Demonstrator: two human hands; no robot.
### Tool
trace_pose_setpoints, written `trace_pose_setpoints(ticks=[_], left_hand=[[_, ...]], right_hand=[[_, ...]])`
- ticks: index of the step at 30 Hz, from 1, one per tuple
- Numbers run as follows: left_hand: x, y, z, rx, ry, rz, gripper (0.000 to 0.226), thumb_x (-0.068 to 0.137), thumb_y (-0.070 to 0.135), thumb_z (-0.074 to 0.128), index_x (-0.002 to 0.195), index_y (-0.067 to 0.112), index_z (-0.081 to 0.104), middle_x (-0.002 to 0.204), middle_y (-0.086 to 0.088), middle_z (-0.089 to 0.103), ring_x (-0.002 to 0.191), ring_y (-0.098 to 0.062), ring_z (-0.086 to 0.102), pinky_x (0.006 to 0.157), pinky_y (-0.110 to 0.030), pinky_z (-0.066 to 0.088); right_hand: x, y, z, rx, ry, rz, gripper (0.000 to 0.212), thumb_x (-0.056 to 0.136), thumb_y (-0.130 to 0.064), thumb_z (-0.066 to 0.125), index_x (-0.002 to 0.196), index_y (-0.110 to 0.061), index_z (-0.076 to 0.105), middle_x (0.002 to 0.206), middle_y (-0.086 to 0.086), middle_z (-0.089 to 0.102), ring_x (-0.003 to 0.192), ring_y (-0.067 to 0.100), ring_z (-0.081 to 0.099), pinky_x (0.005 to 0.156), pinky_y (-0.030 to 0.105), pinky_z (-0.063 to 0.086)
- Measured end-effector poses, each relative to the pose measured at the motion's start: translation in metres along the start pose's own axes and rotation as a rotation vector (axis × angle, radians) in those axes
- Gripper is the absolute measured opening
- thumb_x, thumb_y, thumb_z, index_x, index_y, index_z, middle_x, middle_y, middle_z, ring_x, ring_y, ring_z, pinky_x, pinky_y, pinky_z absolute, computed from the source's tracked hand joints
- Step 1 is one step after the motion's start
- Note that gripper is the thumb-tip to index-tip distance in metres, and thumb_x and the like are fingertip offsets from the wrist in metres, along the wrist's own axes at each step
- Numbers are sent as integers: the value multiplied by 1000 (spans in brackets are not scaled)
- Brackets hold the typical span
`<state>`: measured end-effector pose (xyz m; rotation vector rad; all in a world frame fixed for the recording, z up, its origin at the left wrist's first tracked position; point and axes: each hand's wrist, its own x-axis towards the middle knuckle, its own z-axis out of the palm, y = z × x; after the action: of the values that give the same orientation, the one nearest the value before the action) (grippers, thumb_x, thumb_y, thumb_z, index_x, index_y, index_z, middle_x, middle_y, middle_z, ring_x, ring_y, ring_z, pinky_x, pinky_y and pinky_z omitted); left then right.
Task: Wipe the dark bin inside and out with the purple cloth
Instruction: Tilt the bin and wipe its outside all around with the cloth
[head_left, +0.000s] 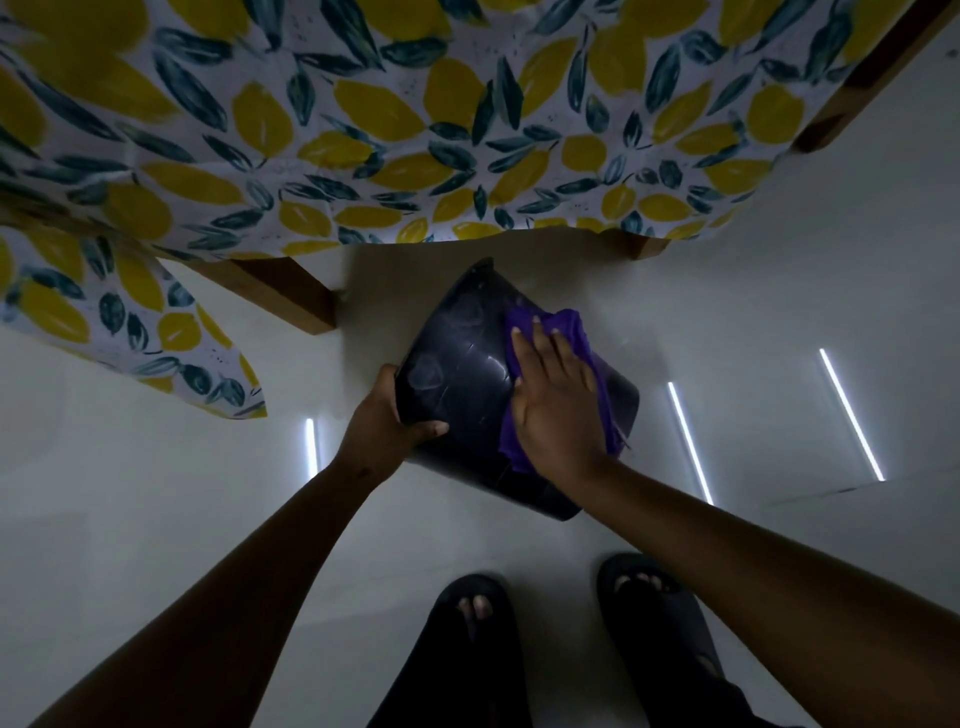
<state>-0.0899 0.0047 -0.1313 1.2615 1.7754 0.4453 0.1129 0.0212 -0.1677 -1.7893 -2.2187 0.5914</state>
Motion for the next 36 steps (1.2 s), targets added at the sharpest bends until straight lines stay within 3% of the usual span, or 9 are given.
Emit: trace_pose_setpoints(ticks=[6,12,17,20,23,29,32,36], left_hand=[[-10,-8,6,-49,30,-31,60,71,11,80,116,16,41,115,-1,55,104,-19,55,75,-18,47],[-10,-3,7,-43,35,-37,58,73,14,80,114,22,39,112,4,55,104,-17,55,74,-16,46],[-8,-1,6,-37,16,-20,56,74,12,79,112,21,39,109,2,57,99,-18,57,72,-15,46],[-4,0,5,-31,7,-8,57,73,12,79,112,21,39,108,2,57,98,-19,58,74,-19,47],[1,6,4,-15,-8,2,58,73,12,80,112,22,38,109,2,57,99,-19,57,80,-26,49],[7,13,2,2,-34,15,57,73,9,78,111,19,37,112,0,56,102,-21,57,82,-30,50],[5,7,3,2,-35,14,58,73,9,78,111,20,36,111,0,54,102,-22,57,81,-29,51],[5,6,3,-7,-34,18,57,75,9,77,112,20,36,112,2,53,102,-19,55,81,-28,50]], right_hand=[[57,-4,-1,30,-36,-115,52,96,-29,32,146,-17,34,150,9,40,135,31,38,107,46,37],[123,32,-16,379,-417,363,48,98,-38,27,145,-27,32,144,15,45,125,35,46,103,39,36],[95,43,-20,389,-351,499,47,99,-37,24,142,-24,36,133,17,54,115,35,52,96,40,40],[59,32,-18,278,-101,331,45,97,-29,33,141,-19,38,123,16,61,108,33,58,91,41,45],[24,10,-10,66,51,97,52,97,-28,35,146,-13,30,150,14,38,135,32,38,110,44,34],[-16,-24,14,-212,-31,-137,72,95,-34,42,152,-18,2,161,10,3,147,35,5,116,51,17],[-25,-25,25,-289,-52,-233,77,93,-33,47,152,-17,0,161,11,3,147,35,2,117,52,14],[-20,-24,23,-265,-43,-228,73,95,-32,45,152,-20,2,161,8,9,147,33,5,116,51,17]])
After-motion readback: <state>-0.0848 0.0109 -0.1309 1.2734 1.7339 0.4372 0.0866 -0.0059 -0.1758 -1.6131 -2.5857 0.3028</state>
